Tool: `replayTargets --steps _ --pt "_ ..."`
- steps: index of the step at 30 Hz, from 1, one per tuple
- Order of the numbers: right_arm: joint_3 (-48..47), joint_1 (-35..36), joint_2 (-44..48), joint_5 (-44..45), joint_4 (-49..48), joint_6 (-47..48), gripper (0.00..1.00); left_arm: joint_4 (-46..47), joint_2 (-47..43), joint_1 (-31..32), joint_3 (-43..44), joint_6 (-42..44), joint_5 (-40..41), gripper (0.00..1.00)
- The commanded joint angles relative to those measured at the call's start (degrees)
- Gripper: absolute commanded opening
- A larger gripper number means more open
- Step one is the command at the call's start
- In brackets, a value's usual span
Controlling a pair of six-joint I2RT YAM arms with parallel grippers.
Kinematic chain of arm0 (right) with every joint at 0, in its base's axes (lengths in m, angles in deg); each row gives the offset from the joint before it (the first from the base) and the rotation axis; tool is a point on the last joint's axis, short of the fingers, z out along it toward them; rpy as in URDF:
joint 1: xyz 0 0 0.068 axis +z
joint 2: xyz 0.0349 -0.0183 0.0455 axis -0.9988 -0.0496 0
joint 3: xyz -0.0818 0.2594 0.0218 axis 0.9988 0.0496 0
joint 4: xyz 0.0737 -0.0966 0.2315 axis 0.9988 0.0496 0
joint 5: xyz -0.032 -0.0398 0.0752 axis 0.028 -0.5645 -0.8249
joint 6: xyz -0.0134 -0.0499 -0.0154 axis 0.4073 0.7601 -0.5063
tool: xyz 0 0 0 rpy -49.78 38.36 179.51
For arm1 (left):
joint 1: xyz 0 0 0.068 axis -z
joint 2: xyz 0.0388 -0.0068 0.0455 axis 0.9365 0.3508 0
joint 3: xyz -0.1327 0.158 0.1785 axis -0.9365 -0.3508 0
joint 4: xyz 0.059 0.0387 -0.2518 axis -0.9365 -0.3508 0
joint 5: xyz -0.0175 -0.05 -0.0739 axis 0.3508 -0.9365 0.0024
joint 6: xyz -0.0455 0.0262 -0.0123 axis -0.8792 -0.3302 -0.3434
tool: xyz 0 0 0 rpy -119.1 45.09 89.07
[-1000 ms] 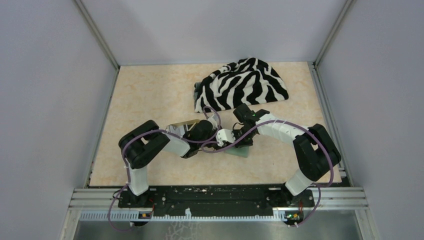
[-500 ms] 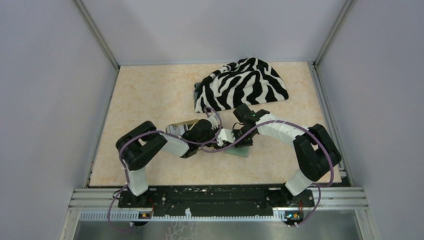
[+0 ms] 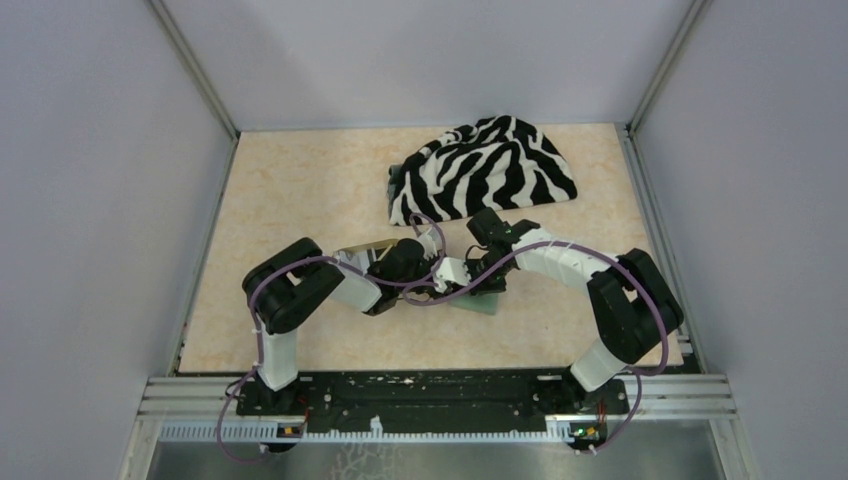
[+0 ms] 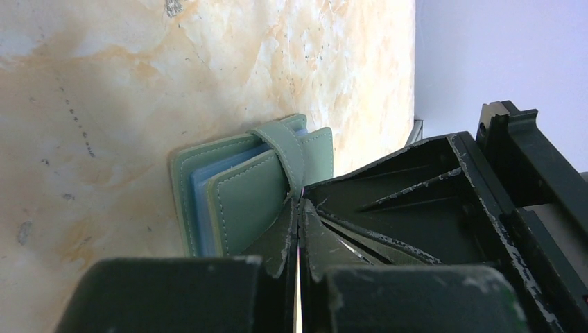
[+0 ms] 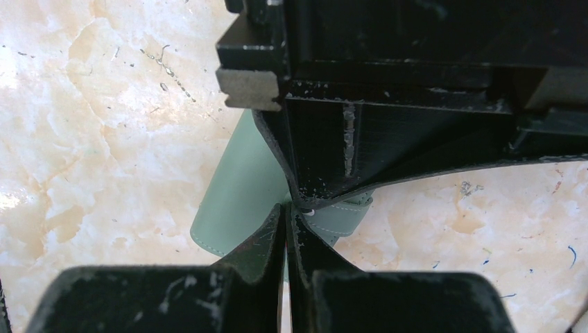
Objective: Put the credit cards into the card holder
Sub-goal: Close the card holder at the center of the board.
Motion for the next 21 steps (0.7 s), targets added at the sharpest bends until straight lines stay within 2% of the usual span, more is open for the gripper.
replayTargets --steps 1,12,21 --pt "1.88 1.57 -0.93 -2.43 -3.34 0.23 0.00 5.36 -0.24 -0.07 0.77 -1.13 -0.19 0.00" --pt "1.97 1.57 -0.93 -2.52 -3.40 0.13 0.00 6.60 0.40 -0.68 1.58 -2.38 -0.58 0.00" --pt "1.94 1.61 -0.74 -2.43 -3.70 -0.15 0.00 7.48 4.90 -0.67 3.50 -4.24 -5.46 0.00"
